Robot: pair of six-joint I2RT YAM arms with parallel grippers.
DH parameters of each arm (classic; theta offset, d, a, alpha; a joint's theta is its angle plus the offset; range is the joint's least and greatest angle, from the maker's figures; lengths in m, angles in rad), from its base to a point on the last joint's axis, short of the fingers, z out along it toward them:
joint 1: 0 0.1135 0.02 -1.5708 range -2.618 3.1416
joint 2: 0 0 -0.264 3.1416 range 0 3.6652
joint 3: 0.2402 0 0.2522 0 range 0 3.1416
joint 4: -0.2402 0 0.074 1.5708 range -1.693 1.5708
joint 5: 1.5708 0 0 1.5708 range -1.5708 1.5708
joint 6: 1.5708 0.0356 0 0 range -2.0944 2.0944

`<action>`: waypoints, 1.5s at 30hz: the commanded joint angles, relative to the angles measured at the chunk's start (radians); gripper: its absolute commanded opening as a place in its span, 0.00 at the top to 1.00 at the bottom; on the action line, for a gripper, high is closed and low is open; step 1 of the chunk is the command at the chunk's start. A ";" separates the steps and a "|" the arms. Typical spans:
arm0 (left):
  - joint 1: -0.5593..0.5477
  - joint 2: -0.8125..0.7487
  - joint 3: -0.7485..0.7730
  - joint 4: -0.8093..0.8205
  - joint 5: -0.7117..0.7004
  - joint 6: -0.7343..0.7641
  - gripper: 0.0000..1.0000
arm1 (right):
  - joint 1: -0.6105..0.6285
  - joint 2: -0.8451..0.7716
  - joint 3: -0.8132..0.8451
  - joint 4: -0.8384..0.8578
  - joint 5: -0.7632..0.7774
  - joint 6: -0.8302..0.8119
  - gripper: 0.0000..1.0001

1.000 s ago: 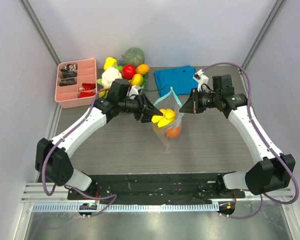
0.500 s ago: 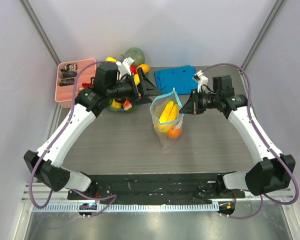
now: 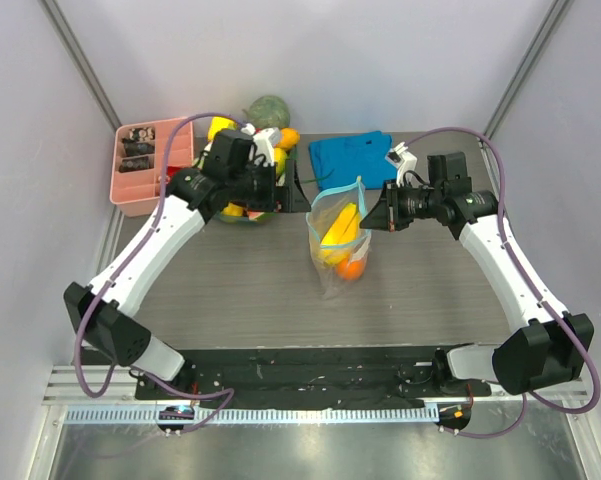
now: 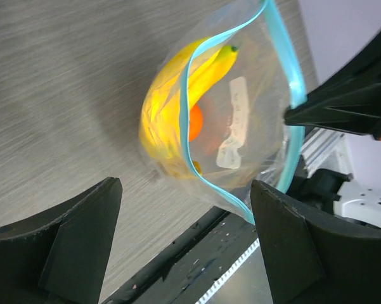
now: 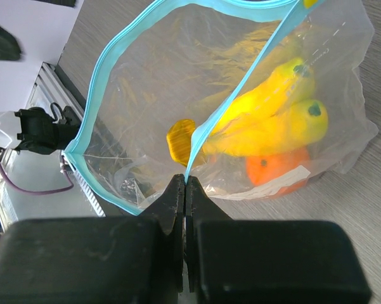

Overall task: Place the food in the zip-top bag and seal the zipper
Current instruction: Place the fake fruit in the zipper food storage bag.

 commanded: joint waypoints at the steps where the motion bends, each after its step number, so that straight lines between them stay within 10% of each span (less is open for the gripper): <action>1: -0.039 0.062 0.076 -0.037 -0.054 0.093 0.15 | -0.003 -0.013 0.040 0.022 -0.044 -0.018 0.99; 6: -0.082 0.139 0.102 -0.028 -0.073 0.102 0.25 | 0.000 -0.019 0.029 0.020 -0.046 -0.017 0.99; 10: -0.092 0.196 0.172 -0.112 0.036 0.114 0.97 | -0.001 -0.013 0.046 0.009 -0.049 0.002 0.99; 11: -0.093 0.201 0.232 -0.137 0.048 0.126 1.00 | -0.001 -0.014 0.060 0.002 -0.066 0.011 0.99; 29: -0.093 0.079 0.070 -0.161 0.107 0.220 1.00 | 0.026 0.044 -0.020 0.043 0.009 0.054 0.99; 33: -0.035 0.058 0.063 -0.146 0.123 0.223 0.83 | 0.026 0.064 -0.014 0.028 0.029 0.023 0.99; 37: 0.106 -0.021 0.063 -0.063 0.182 0.220 0.17 | 0.028 0.055 -0.011 0.006 0.037 0.005 0.99; 39: 0.172 -0.052 0.039 0.004 0.179 0.240 0.01 | 0.028 0.049 -0.009 0.000 0.037 0.002 0.99; 45: 0.350 -0.007 0.031 -0.008 0.041 0.372 0.00 | 0.026 0.045 0.011 0.000 0.026 0.005 0.99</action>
